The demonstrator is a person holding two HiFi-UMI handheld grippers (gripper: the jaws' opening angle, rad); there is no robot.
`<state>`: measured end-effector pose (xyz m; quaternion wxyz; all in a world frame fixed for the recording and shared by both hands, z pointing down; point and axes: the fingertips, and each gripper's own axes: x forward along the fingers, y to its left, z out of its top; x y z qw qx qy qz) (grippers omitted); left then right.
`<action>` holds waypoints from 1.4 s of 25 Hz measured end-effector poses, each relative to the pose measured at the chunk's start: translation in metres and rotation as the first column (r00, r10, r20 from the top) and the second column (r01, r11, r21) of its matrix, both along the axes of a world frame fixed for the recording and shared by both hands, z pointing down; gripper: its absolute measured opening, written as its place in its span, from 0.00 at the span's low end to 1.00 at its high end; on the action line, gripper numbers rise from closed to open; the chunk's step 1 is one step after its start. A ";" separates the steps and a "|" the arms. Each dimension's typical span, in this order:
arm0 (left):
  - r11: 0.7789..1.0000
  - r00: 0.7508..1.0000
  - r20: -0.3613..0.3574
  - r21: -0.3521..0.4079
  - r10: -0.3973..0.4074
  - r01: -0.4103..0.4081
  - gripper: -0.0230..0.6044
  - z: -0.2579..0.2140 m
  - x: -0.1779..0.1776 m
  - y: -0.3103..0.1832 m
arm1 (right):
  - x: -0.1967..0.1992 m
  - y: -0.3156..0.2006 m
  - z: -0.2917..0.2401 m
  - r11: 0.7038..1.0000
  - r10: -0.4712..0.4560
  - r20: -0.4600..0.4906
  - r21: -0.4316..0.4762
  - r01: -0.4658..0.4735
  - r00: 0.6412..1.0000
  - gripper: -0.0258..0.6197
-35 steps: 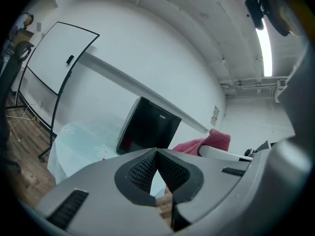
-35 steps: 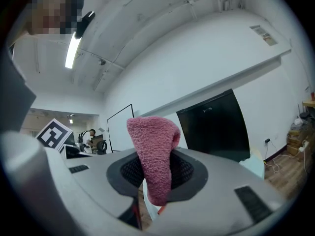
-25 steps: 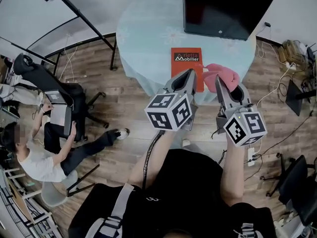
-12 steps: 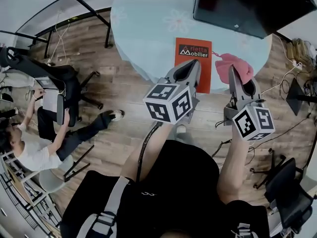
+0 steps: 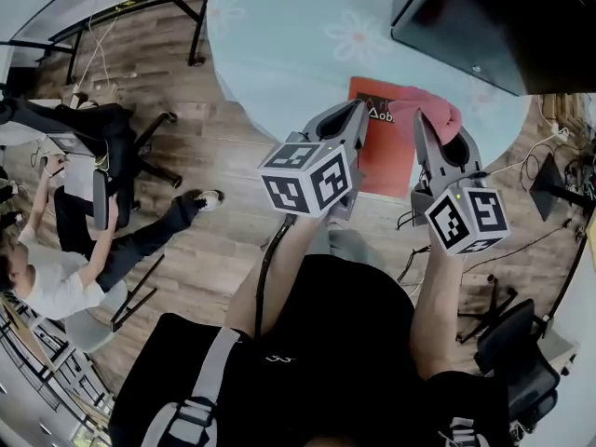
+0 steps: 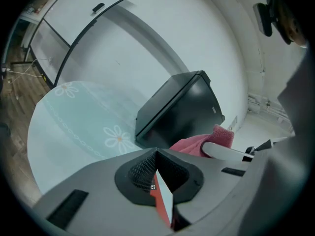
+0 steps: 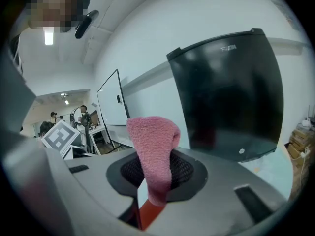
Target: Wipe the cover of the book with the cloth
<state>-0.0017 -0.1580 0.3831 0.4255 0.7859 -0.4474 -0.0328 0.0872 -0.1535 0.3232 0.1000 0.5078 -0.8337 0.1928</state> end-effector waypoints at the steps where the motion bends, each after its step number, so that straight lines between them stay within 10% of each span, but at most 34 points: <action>1: 1.000 1.000 -0.008 -0.010 -0.016 0.016 0.06 0.005 -0.005 -0.006 | -0.005 -0.005 0.003 1.000 -0.009 -0.008 -0.005 0.009 1.000 0.18; 35: 0.959 0.963 0.229 -0.208 -0.145 0.194 0.06 0.100 -0.038 -0.028 | -0.066 -0.050 0.137 0.967 -0.206 -0.146 -0.182 0.179 0.968 0.18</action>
